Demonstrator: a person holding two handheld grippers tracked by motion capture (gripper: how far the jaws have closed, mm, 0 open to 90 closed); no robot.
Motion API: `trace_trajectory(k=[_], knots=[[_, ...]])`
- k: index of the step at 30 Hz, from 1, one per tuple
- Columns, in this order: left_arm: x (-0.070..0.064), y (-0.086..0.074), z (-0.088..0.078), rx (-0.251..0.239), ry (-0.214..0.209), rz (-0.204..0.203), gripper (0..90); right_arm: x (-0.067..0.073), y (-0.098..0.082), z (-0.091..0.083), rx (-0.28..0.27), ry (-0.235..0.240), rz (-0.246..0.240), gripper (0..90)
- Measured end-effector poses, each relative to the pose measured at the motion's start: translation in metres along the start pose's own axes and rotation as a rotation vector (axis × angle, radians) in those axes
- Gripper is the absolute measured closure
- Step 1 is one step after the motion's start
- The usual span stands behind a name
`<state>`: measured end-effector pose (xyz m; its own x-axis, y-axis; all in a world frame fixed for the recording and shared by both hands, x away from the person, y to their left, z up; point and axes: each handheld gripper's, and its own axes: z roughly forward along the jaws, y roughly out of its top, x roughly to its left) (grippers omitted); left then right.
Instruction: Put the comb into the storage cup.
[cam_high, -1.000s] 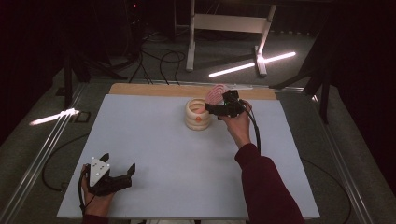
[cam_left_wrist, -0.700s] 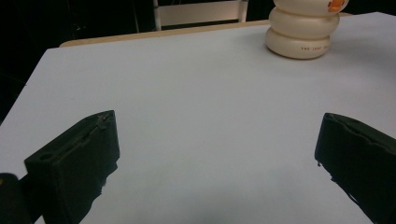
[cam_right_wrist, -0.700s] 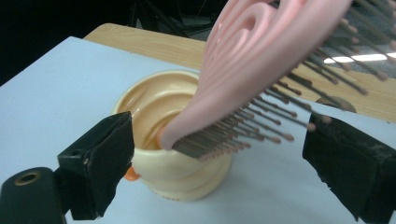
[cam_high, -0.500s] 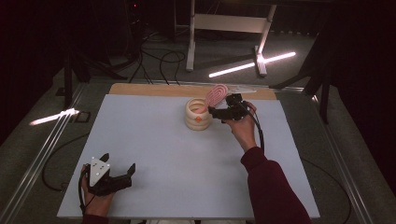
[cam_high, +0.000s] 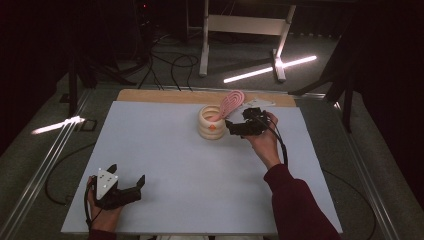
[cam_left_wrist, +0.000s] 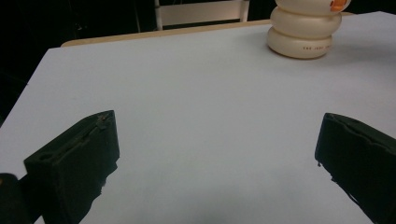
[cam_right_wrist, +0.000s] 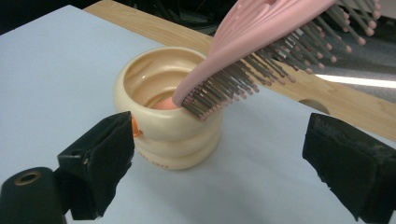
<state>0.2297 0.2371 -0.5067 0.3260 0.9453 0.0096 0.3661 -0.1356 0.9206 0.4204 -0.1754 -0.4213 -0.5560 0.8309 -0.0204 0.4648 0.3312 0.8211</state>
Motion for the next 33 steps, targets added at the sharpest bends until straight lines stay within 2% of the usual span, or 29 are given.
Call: trace_trajectory(k=[2, 7, 17, 20, 23, 26, 30, 33], knots=[[0.000, 0.000, 0.000, 0.000, 0.000, -0.001, 0.4, 0.003, -0.003, -0.003, 0.003, -0.022, -0.020, 9.1], [-0.001, 0.000, 0.000, 0.000, 0.000, -0.001, 0.4, 0.006, -0.011, -0.011, -0.002, -0.024, -0.049, 9.2], [-0.002, -0.001, 0.002, 0.007, -0.004, 0.000, 0.4, 0.006, -0.030, -0.039, -0.079, 0.005, -0.009, 9.4], [-0.002, 0.000, 0.002, 0.008, 0.000, 0.006, 0.4, 0.006, -0.037, -0.048, -0.099, 0.003, 0.000, 10.1], [-0.002, 0.000, 0.001, 0.006, 0.008, 0.017, 0.4, 0.005, -0.047, -0.058, -0.145, 0.001, 0.027, 11.0], [-0.003, 0.001, 0.001, 0.006, 0.016, 0.027, 0.4, 0.004, -0.055, -0.065, -0.159, 0.010, 0.039, 9.9], [-0.004, 0.002, 0.001, 0.012, 0.016, 0.036, 0.4, 0.005, -0.063, -0.072, -0.148, 0.002, 0.029, 7.6], [-0.005, 0.003, 0.001, 0.013, 0.008, 0.038, 0.2, 0.009, -0.066, -0.078, -0.162, -0.002, 0.010, 7.6]])
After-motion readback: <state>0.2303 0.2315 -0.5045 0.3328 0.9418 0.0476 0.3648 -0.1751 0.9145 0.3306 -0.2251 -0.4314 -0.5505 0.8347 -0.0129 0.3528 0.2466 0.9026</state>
